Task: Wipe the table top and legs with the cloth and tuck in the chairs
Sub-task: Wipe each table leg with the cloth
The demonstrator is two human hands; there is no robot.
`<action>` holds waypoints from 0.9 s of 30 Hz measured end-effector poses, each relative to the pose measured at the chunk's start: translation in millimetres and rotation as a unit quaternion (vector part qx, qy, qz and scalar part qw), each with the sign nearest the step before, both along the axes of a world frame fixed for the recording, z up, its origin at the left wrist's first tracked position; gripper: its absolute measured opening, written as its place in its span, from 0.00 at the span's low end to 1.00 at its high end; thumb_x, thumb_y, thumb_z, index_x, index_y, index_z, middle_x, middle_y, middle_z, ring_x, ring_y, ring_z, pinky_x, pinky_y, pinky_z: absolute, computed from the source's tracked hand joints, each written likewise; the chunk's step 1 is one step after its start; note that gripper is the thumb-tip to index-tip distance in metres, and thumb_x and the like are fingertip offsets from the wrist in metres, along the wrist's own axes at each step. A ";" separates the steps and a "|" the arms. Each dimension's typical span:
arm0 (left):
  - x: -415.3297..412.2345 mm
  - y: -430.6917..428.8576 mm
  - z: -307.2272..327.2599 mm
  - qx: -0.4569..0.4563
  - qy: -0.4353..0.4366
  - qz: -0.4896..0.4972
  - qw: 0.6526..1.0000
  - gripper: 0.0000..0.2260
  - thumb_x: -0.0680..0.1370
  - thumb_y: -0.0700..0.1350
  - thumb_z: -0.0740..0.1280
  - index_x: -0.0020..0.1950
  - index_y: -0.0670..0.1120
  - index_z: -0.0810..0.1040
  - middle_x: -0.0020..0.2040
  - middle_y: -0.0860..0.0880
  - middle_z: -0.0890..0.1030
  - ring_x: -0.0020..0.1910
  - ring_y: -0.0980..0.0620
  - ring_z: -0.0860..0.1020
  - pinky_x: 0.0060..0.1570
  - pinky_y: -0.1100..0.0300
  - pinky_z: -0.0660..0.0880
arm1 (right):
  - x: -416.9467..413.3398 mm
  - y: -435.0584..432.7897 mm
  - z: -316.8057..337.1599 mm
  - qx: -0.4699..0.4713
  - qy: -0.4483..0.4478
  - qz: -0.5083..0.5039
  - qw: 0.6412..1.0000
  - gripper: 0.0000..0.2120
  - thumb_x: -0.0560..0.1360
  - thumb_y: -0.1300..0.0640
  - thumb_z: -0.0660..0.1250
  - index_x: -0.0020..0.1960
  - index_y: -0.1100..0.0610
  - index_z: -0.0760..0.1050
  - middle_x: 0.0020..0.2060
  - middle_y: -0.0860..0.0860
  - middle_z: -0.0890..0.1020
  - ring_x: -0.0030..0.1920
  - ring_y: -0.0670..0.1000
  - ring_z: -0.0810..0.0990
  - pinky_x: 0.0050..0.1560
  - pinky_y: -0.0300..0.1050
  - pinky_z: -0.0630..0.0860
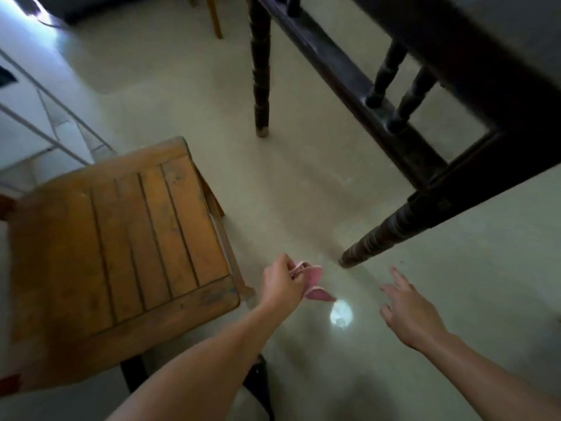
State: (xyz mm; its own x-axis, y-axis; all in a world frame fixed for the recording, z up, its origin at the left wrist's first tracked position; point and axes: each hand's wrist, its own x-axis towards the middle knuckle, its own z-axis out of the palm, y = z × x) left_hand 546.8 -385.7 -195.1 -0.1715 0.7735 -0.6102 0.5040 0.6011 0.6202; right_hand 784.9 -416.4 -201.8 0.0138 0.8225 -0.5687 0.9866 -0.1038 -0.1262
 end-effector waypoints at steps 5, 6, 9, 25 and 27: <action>-19.4 21.2 113.8 0.036 -0.011 0.014 0.999 0.08 0.77 0.45 0.68 0.42 0.44 0.72 0.41 0.46 0.78 0.33 0.55 0.75 0.24 0.65 0.69 | -13.1 2.2 117.3 -0.017 0.023 0.019 0.999 0.19 0.81 0.53 0.57 0.71 0.50 0.69 0.76 0.45 0.59 0.68 0.48 0.71 0.60 0.42 0.70; -21.8 28.8 139.6 0.048 -0.023 0.024 0.998 0.08 0.77 0.44 0.68 0.43 0.42 0.73 0.41 0.44 0.79 0.32 0.55 0.77 0.23 0.65 0.70 | -14.3 5.2 140.0 -0.014 0.030 0.018 0.999 0.19 0.81 0.52 0.57 0.71 0.50 0.69 0.75 0.45 0.63 0.67 0.47 0.72 0.60 0.42 0.70; -22.7 54.3 220.1 0.083 -0.055 0.037 0.994 0.09 0.78 0.44 0.67 0.43 0.41 0.73 0.39 0.44 0.80 0.30 0.54 0.79 0.22 0.68 0.71 | -15.6 12.8 204.6 0.000 0.052 0.009 0.999 0.17 0.81 0.51 0.58 0.69 0.49 0.71 0.68 0.44 0.71 0.61 0.47 0.76 0.59 0.42 0.72; 117.2 232.6 438.2 0.288 0.078 -0.176 0.938 0.11 0.79 0.49 0.64 0.38 0.49 0.69 0.42 0.53 0.73 0.38 0.55 0.72 0.37 0.63 0.69 | 69.8 127.9 407.6 0.137 0.121 -0.065 0.981 0.11 0.80 0.52 0.62 0.60 0.46 0.78 0.53 0.41 0.81 0.46 0.38 0.76 0.43 0.24 0.64; 136.9 243.4 423.4 0.286 0.099 -0.192 0.934 0.08 0.80 0.48 0.63 0.42 0.47 0.72 0.46 0.52 0.72 0.40 0.53 0.73 0.40 0.60 0.71 | 91.4 158.7 407.1 0.135 0.115 -0.047 0.983 0.12 0.81 0.53 0.60 0.61 0.47 0.77 0.55 0.42 0.80 0.52 0.41 0.78 0.46 0.25 0.64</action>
State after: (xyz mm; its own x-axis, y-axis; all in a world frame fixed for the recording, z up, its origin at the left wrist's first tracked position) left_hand 683.7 -142.3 228.3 0.1191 0.9908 -0.0639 0.7530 -0.0482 0.6562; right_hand 876.4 -257.7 205.3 -0.0066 0.9448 -0.3276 0.9165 -0.1253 -0.3799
